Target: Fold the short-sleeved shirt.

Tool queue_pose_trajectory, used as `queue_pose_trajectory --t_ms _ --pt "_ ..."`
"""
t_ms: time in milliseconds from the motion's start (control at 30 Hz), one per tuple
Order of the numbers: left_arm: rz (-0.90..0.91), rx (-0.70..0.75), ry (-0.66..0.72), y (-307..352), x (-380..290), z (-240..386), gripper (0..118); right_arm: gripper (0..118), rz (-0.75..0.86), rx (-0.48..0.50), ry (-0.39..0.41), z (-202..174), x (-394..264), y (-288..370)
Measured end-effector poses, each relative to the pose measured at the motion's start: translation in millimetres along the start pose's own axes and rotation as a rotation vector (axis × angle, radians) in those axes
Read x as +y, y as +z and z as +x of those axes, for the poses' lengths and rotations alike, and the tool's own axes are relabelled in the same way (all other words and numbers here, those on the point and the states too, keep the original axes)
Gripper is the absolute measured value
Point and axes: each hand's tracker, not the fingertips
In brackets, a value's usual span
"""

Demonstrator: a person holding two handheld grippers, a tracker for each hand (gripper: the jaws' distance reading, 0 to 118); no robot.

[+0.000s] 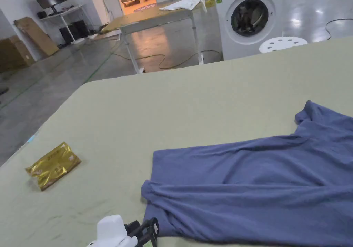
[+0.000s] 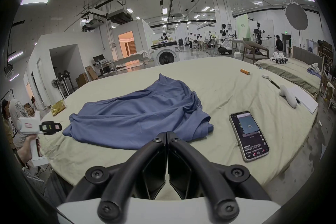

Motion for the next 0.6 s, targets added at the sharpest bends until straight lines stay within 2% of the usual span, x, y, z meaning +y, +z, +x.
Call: queue_pose_trajectory --t_ms 67,233,267,300,333,367,500,533,567,600 --pt "-0.037 0.033 -0.043 -21.3 0.4 -1.9 55 0 -0.011 -0.005 -0.001 4.1 -0.8 4.1" --pt "-0.105 0.062 -0.091 -43.3 3.7 8.5 54 0 -0.032 -0.055 -0.02 15.2 -3.9 8.5" --pt "-0.104 0.072 -0.107 -41.6 4.0 11.0 50 0 -0.034 -0.059 -0.033 17.4 -4.4 8.5" --pt "-0.098 0.07 -0.117 -41.4 3.1 12.6 41 0 -0.036 -0.057 -0.048 19.5 -4.7 7.8" --pt "-0.101 0.075 -0.131 -42.5 2.4 14.2 18 0 -0.04 -0.051 -0.062 21.7 -4.9 6.5" --pt "-0.113 0.063 -0.135 -44.9 1.9 15.5 4 0 -0.043 -0.048 -0.069 23.4 -4.1 3.7" --pt "-0.155 0.083 -0.174 -52.5 2.5 22.7 3 0 -0.082 -0.084 -0.058 29.4 9.1 -20.7" --pt "-0.163 0.083 -0.175 -54.6 4.0 21.9 3 5 -0.13 -0.114 -0.073 33.5 14.0 -34.9" --pt "-0.171 0.082 -0.179 -56.1 4.1 21.2 3 20 -0.186 -0.128 -0.083 38.9 18.2 -51.8" --pt "-0.176 0.08 -0.184 -56.8 3.8 20.9 3 41 -0.198 -0.132 -0.091 48.6 17.9 -65.2"
